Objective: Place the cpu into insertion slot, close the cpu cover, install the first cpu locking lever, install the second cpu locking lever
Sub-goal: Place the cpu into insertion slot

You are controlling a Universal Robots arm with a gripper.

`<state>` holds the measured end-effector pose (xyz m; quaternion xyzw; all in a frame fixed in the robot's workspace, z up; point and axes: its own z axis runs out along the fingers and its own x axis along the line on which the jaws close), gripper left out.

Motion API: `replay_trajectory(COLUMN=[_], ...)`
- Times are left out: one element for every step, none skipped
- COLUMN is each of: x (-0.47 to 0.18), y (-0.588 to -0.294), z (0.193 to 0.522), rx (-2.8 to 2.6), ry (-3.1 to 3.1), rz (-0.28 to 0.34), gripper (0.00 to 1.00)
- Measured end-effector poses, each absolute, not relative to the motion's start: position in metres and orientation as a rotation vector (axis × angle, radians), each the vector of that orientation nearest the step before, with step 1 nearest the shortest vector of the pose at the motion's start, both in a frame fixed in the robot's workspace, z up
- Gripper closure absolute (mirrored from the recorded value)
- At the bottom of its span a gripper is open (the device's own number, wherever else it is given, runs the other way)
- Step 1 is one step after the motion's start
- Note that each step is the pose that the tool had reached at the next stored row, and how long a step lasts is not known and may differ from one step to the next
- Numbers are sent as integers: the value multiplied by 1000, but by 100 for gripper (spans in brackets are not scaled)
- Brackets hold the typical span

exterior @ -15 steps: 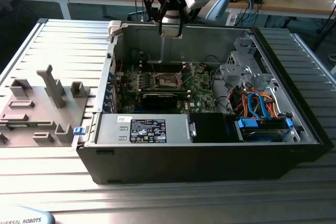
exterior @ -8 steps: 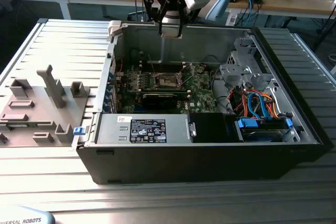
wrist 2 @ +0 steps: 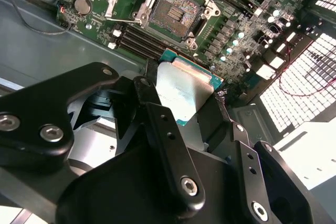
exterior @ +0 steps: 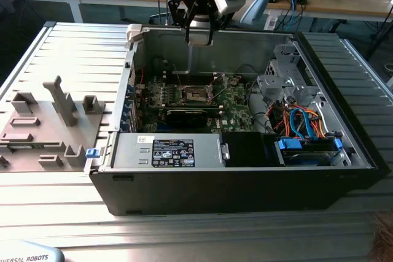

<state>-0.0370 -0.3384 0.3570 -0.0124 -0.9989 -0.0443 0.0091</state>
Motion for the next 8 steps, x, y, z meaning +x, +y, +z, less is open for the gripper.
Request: replay_trajectory(x=[-37, -37, -37, -37, -37, -37, -37, -37], y=[-338, -338, -338, -338, -338, -338, -338, -338], z=[357, 357, 356, 355, 355, 355, 355, 355], rx=[-39, -39, -39, -39, -39, -39, -39, -39], ry=[-3120, -3120, -3120, -3120, -3120, -3120, -3120, -3120], rz=[-138, -138, -138, -138, -138, -138, -138, -138], gripper=[46, 46, 46, 46, 46, 46, 46, 46])
